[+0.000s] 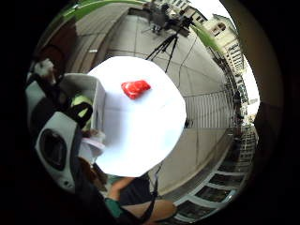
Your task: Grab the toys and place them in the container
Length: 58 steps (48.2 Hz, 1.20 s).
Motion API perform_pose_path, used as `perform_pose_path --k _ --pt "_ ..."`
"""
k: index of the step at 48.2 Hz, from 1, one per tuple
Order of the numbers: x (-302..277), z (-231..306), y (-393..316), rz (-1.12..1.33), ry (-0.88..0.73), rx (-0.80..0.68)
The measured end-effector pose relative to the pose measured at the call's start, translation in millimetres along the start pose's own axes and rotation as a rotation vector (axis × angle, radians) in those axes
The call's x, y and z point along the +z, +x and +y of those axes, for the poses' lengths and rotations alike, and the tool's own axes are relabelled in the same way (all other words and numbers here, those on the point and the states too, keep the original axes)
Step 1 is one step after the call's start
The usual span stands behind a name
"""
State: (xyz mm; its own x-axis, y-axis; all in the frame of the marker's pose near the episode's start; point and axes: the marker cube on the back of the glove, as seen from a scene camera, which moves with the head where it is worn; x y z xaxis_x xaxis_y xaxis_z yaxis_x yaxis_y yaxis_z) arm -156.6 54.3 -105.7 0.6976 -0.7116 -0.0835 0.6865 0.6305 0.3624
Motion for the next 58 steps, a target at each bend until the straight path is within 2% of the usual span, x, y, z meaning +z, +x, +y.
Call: perform_pose_path --k 6,12,22,26,38,48,58 --pt "24.1 8.8 -57.3 -0.009 -0.018 -0.079" --pt "52.2 9.0 -67.6 -0.043 -0.063 -0.1" --pt "73.9 23.7 -76.9 -0.093 -0.266 -0.118" --pt "70.8 23.3 -74.5 -0.134 -0.259 -0.127" --pt "40.0 -3.0 -22.4 0.008 -0.016 -0.147" --pt "36.0 -25.0 31.7 0.045 -0.017 -0.098" --pt "68.0 -66.8 103.6 0.045 0.0 -0.007"
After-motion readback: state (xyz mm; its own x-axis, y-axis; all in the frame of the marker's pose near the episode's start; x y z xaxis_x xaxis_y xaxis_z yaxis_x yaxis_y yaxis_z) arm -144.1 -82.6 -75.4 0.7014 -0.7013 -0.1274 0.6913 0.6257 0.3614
